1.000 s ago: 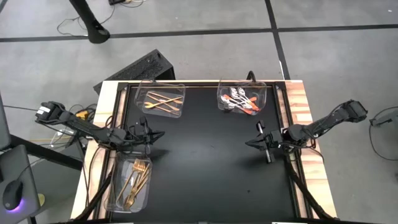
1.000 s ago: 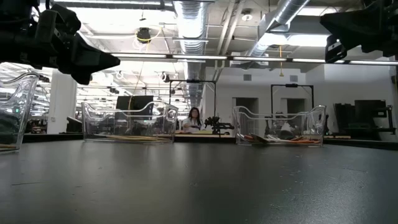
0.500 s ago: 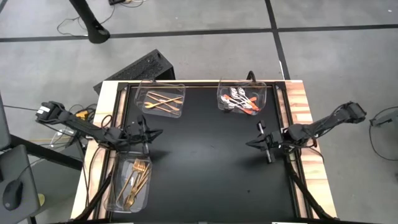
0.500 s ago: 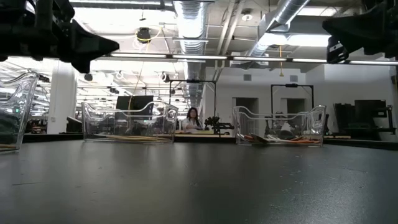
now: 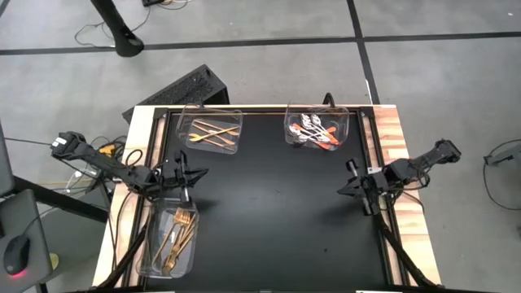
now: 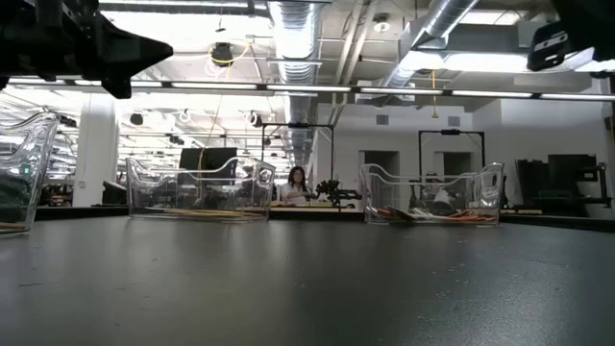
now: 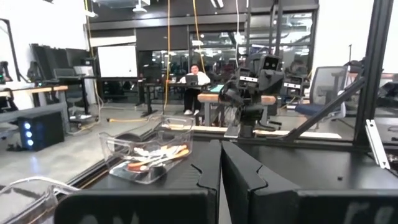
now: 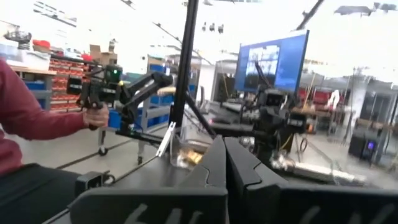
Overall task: Sort silverware by color (type)
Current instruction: Return to Home Position
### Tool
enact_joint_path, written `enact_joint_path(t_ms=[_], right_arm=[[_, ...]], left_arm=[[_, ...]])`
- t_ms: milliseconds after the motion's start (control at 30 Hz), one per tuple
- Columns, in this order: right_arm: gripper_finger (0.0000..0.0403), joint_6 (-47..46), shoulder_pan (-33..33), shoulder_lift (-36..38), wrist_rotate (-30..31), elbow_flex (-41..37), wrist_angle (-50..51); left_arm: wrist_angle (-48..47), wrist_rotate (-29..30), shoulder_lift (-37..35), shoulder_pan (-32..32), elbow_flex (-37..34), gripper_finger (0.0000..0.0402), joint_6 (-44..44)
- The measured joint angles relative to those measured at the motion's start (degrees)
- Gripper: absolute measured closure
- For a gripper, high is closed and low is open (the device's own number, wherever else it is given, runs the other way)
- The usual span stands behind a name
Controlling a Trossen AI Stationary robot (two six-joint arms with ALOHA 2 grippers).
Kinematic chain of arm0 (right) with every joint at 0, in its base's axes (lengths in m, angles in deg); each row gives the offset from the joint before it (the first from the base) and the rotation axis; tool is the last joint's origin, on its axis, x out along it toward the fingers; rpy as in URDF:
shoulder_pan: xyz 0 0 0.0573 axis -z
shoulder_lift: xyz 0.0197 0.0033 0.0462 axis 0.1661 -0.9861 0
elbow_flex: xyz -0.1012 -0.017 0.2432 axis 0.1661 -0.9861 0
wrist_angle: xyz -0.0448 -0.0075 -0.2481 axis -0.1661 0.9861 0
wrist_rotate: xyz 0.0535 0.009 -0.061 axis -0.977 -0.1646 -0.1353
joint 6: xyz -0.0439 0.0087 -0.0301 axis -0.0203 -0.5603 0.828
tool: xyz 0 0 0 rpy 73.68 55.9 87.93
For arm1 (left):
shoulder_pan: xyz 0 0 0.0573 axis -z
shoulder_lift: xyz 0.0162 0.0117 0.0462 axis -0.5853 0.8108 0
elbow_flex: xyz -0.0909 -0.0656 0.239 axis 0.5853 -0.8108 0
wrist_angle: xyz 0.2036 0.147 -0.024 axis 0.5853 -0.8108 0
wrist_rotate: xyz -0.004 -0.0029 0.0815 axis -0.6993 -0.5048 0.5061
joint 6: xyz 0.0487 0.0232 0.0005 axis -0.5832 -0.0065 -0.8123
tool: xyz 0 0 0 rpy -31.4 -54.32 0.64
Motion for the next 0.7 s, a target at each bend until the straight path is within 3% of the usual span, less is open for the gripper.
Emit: enact_joint_path(t_ms=[333, 700], right_arm=[[0.0396, -0.2, -1.7, 3.6, 0.7, 0.8, 7.0], [0.0396, 2.6, 1.5, 3.6, 0.1, -0.9, 1.0]], left_arm=[[1.5, -0.2, -0.8, 0.0, 0.0, 0.0401, -3.0], [-1.4, -3.2, -8.1, 0.0, 0.0, 0.0401, -7.0]])
